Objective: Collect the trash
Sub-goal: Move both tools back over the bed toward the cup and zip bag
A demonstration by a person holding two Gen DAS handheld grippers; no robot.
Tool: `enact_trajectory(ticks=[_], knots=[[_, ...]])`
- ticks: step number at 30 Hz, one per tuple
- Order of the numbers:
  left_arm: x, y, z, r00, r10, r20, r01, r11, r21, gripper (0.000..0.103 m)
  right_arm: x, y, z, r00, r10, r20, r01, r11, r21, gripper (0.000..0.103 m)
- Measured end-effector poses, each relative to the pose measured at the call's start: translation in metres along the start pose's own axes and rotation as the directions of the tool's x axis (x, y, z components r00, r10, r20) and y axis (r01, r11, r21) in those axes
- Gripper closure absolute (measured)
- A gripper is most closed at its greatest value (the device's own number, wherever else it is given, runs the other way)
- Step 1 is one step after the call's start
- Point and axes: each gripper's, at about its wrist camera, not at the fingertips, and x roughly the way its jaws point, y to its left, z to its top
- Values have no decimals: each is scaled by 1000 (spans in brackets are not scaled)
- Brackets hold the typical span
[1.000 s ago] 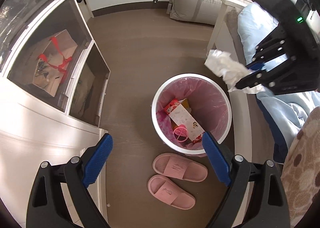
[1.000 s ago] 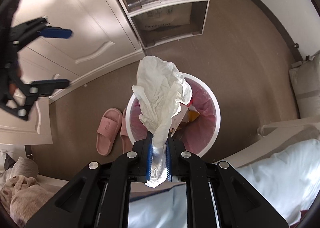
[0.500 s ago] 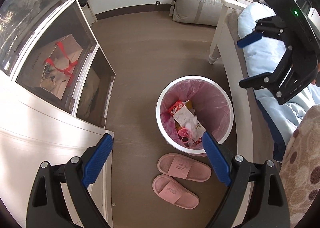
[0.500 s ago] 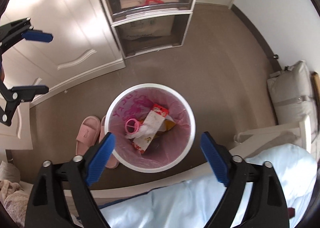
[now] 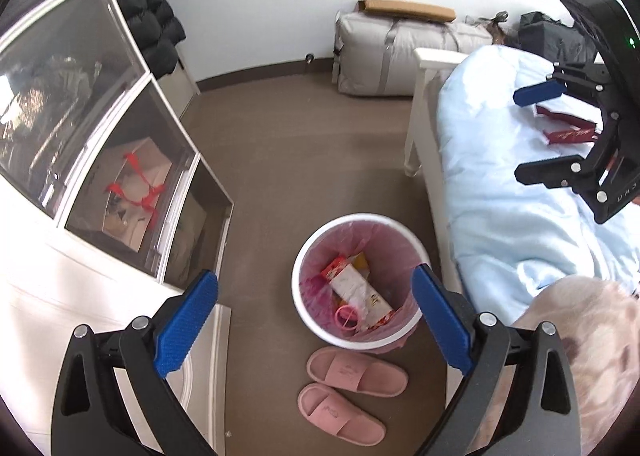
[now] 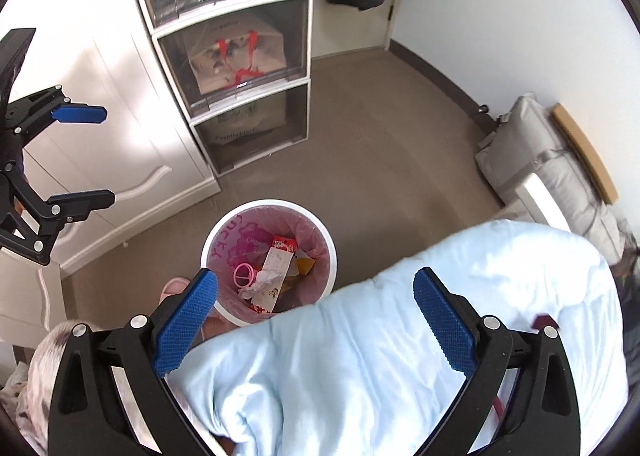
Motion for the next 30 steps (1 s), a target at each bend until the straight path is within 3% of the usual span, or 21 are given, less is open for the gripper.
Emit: enact_trajectory(ticks=[7, 12, 23, 30], knots=[[-36, -56, 24, 996, 50, 76, -60, 989, 132, 5, -57, -22, -37, 997, -57, 49, 55, 997, 45, 7], [-59, -93, 40, 991, 39, 129, -64, 979, 193, 5, -92, -42, -67, 991, -113, 72, 107, 990, 90, 7], [-93, -182, 77, 973, -57, 222, -12, 955, 297, 5, -169, -98, -156, 964, -257, 74, 234, 944, 233, 7], [-100, -248, 97, 959, -177, 223, 96, 939, 331, 5, -218, -131, -226, 933, -358, 45, 323, 886, 334, 7]])
